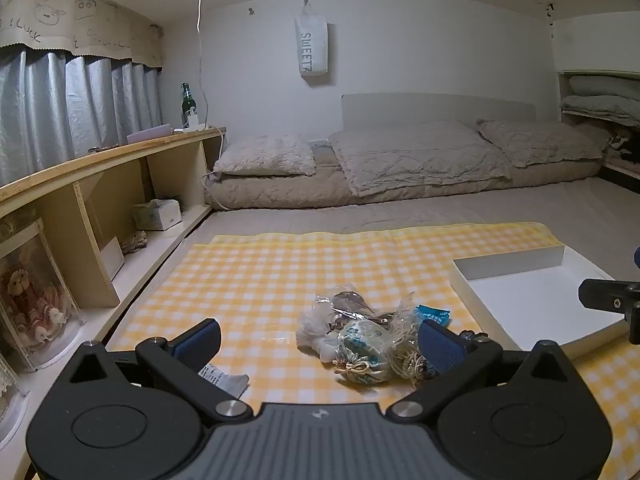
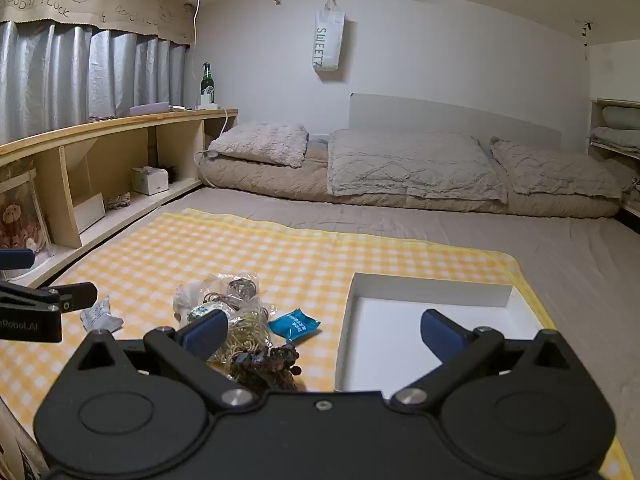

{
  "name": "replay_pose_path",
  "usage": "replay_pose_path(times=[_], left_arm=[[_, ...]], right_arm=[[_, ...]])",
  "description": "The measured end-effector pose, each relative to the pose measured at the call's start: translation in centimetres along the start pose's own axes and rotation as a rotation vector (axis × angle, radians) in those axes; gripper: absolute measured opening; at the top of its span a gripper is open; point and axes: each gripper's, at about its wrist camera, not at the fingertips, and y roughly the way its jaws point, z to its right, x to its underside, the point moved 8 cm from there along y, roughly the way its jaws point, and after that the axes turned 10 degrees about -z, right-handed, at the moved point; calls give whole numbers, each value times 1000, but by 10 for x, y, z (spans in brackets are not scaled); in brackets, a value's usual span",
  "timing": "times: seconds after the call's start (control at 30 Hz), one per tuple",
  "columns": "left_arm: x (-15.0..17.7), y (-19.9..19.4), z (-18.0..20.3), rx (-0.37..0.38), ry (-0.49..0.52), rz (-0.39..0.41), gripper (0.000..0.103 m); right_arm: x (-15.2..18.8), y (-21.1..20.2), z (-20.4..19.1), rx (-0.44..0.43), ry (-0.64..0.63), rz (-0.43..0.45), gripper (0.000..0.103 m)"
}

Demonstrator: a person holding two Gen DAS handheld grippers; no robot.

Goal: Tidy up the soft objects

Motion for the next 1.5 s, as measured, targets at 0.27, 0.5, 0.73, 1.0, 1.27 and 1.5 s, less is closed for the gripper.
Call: replay_pose_path(times=[0.27,0.5,0.73,1.0,1.27,1.5], left_arm=[[0,0,1,7,4,2,103],[5,1,-2,5,-1,2,103],[4,2,-1,6,-3,1,103],[3,2,-2,9,-4,1,103],[3,1,-2,6,-11,-2,103],[3,1,-5,5,-15,-6,103]], right_arm=[[0,-1,0,2,0,1,103],[2,0,0,-1,1,-6,103],[2,0,1,0,0,-7,103],[4,0,0,0,0,-8,103],[5,1,-1,1,-3,-9,103],[3,-2,0,2,-2,-11,103]])
